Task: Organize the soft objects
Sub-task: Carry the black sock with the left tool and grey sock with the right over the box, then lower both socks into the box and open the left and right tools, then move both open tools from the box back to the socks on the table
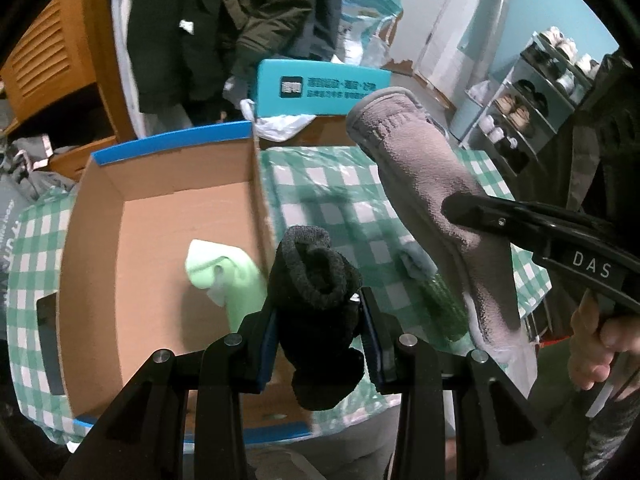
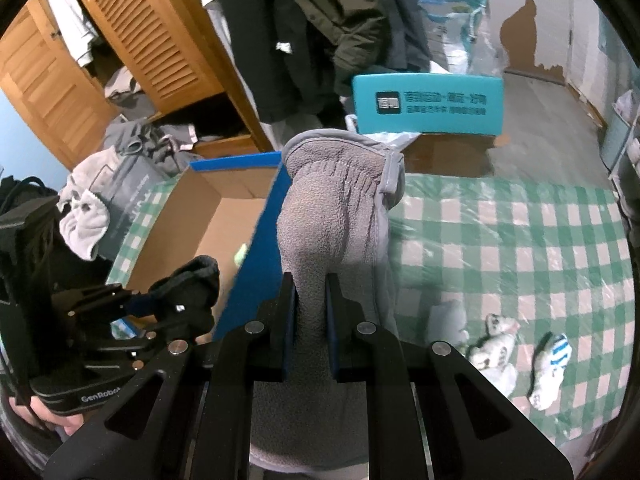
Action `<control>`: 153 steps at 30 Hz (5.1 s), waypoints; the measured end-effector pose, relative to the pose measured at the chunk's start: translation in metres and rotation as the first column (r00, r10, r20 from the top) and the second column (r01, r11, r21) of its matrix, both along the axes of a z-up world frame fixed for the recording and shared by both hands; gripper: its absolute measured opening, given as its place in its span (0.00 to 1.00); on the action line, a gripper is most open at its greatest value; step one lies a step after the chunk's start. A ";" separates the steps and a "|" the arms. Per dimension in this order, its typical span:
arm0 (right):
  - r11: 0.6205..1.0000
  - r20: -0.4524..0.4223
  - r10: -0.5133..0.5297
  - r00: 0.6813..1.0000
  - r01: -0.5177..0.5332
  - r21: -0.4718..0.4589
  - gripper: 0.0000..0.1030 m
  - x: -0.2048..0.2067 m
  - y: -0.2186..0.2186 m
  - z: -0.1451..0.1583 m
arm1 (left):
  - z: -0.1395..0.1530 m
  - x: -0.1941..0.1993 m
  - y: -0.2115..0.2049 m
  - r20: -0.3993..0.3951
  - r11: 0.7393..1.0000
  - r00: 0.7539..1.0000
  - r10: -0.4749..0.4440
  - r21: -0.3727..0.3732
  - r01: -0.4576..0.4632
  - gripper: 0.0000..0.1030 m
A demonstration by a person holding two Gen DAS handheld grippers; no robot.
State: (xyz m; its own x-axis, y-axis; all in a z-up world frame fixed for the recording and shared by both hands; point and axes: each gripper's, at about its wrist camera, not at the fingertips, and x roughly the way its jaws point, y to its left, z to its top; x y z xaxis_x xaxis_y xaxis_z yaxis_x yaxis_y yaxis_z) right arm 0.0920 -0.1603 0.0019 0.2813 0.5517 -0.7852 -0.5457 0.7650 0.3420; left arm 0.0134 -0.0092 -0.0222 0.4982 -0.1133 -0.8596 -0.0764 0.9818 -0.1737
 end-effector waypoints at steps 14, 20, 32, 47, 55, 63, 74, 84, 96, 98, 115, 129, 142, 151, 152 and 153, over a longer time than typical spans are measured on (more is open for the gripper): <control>0.997 -0.012 0.082 0.997 -0.082 0.000 0.11 -0.002 0.068 0.004 | -0.001 -0.017 0.055 0.014 0.995 0.995 0.097 -0.026 -0.096 0.36; 0.992 -0.021 0.124 0.992 -0.124 -0.009 0.11 -0.007 0.098 0.003 | -0.002 -0.024 0.078 0.012 0.989 0.989 0.145 -0.031 -0.145 0.36; 0.978 -0.046 0.201 0.979 -0.203 -0.040 0.11 -0.018 0.154 -0.009 | -0.011 -0.035 0.116 0.001 0.975 0.976 0.216 -0.052 -0.216 0.36; 0.963 -0.077 0.253 0.964 -0.258 -0.072 0.11 -0.024 0.198 -0.028 | -0.023 -0.042 0.146 -0.025 0.956 0.958 0.285 -0.064 -0.286 0.36; 0.962 -0.073 0.252 0.965 -0.258 -0.087 0.23 -0.022 0.204 -0.031 | -0.023 -0.045 0.155 -0.027 0.944 0.945 0.325 -0.053 -0.326 0.54; 0.974 -0.077 0.204 0.976 -0.210 -0.086 0.34 -0.013 0.190 -0.028 | -0.020 -0.043 0.150 -0.020 0.950 0.951 0.307 -0.046 -0.308 0.56; 0.983 -0.055 0.157 0.986 -0.161 -0.093 0.52 -0.009 0.163 -0.021 | -0.016 -0.036 0.132 -0.015 0.962 0.963 0.269 -0.045 -0.269 0.61; 0.988 -0.057 0.107 0.993 -0.113 -0.106 0.61 -0.005 0.127 -0.022 | -0.014 -0.028 0.108 -0.011 0.975 0.976 0.217 -0.044 -0.218 0.62; 0.992 -0.056 0.046 0.997 -0.052 -0.113 0.64 0.001 0.082 -0.022 | -0.012 -0.016 0.075 -0.017 0.988 0.988 0.151 -0.033 -0.152 0.62; 0.992 -0.057 0.036 0.998 -0.043 -0.116 0.64 0.001 0.076 -0.023 | -0.012 -0.014 0.071 -0.015 0.989 0.990 0.141 -0.033 -0.141 0.62; 0.993 -0.064 -0.041 0.997 0.033 -0.112 0.64 0.008 0.016 -0.025 | -0.015 0.006 0.029 -0.030 0.997 0.998 0.063 -0.040 -0.064 0.63; 0.987 -0.063 -0.112 0.992 0.103 -0.120 0.68 0.014 -0.036 -0.028 | -0.018 0.024 -0.011 -0.050 1.000 0.999 -0.004 -0.022 0.003 0.63; 0.980 -0.059 -0.153 0.986 0.144 -0.135 0.69 0.017 -0.077 -0.032 | -0.026 0.038 -0.043 -0.075 0.998 0.996 -0.055 -0.015 0.054 0.63; 0.971 -0.062 -0.196 0.979 0.185 -0.149 0.70 0.024 -0.104 -0.037 | -0.035 0.049 -0.062 -0.095 0.996 0.992 -0.087 -0.021 0.085 0.64; 0.971 -0.063 -0.199 0.978 0.187 -0.150 0.69 0.025 -0.106 -0.038 | -0.036 0.050 -0.063 -0.097 0.996 0.991 -0.088 -0.021 0.087 0.66; 0.970 -0.064 -0.202 0.977 0.191 -0.152 0.69 0.025 -0.108 -0.039 | -0.037 0.052 -0.066 -0.101 0.996 0.991 -0.092 -0.021 0.090 0.66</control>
